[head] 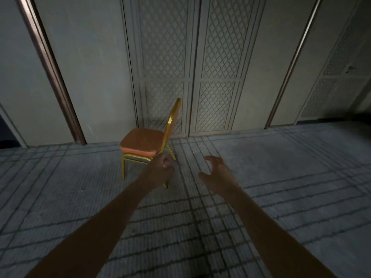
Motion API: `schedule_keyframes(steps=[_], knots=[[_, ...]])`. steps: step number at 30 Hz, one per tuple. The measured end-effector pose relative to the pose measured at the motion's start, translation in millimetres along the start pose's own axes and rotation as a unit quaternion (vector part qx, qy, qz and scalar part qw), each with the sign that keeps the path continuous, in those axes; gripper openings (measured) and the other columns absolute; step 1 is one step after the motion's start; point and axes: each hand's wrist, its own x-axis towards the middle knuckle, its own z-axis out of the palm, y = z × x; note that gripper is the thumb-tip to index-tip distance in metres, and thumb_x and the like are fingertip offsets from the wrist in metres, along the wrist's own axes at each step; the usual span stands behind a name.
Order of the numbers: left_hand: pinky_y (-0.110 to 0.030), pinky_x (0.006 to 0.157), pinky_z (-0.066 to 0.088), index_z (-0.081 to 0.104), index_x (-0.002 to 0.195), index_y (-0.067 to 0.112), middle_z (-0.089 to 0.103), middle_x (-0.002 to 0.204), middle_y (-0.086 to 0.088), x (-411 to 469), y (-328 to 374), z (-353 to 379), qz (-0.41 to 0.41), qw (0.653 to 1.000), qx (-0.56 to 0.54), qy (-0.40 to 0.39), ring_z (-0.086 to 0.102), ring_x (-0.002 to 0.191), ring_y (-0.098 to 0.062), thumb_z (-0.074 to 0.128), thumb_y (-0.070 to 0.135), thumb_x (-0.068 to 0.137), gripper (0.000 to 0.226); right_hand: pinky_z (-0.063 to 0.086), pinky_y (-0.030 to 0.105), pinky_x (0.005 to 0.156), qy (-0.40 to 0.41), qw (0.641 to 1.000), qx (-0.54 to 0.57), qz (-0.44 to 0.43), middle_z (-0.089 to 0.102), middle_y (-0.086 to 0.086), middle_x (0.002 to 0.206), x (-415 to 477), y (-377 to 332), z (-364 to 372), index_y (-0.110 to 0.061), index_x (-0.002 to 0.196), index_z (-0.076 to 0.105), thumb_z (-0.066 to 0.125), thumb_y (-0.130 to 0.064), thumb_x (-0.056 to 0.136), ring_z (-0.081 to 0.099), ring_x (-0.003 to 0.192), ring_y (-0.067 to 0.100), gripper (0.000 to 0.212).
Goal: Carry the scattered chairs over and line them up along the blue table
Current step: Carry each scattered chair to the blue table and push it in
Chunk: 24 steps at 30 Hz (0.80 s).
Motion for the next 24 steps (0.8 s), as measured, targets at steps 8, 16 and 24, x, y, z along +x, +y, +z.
schedule_keyframes(steps=[8, 16, 24], knots=[[-0.026, 0.089, 0.044, 0.052, 0.132, 0.009, 0.056, 0.126, -0.008, 165.8, 21.9, 56.6, -0.031, 0.999, 0.022, 0.031, 0.055, 0.119, -0.022, 0.063, 0.014, 0.086, 0.048, 0.042, 0.035, 0.101, 0.014, 0.999, 0.015, -0.027, 0.034, -0.002, 0.149, 187.6, 53.2, -49.7, -0.024, 0.145, 0.037, 0.06, -0.03, 0.088, 0.043, 0.131, 0.02, 0.062], [-0.042, 0.096, 0.049, 0.047, 0.136, 0.02, 0.052, 0.134, -0.004, 345.7, 8.6, 66.7, -0.072, 0.996, 0.034, 0.037, 0.05, 0.122, -0.019, 0.062, 0.024, 0.086, 0.052, 0.047, 0.04, 0.098, -0.018, 0.999, 0.015, -0.033, 0.036, -0.002, 0.148, 365.3, 92.2, -53.4, -0.024, 0.143, 0.037, 0.061, -0.032, 0.086, 0.048, 0.124, 0.021, 0.063], [-0.035, 0.086, 0.048, 0.042, 0.14, 0.009, 0.046, 0.143, -0.012, 564.8, -24.5, 58.8, -0.103, 0.992, 0.018, 0.069, 0.056, 0.104, -0.016, 0.062, 0.014, 0.092, 0.053, 0.048, 0.042, 0.098, -0.039, 0.998, 0.028, -0.044, 0.037, -0.001, 0.146, 585.4, 105.1, -53.1, -0.025, 0.144, 0.037, 0.061, -0.032, 0.086, 0.047, 0.124, 0.02, 0.063]])
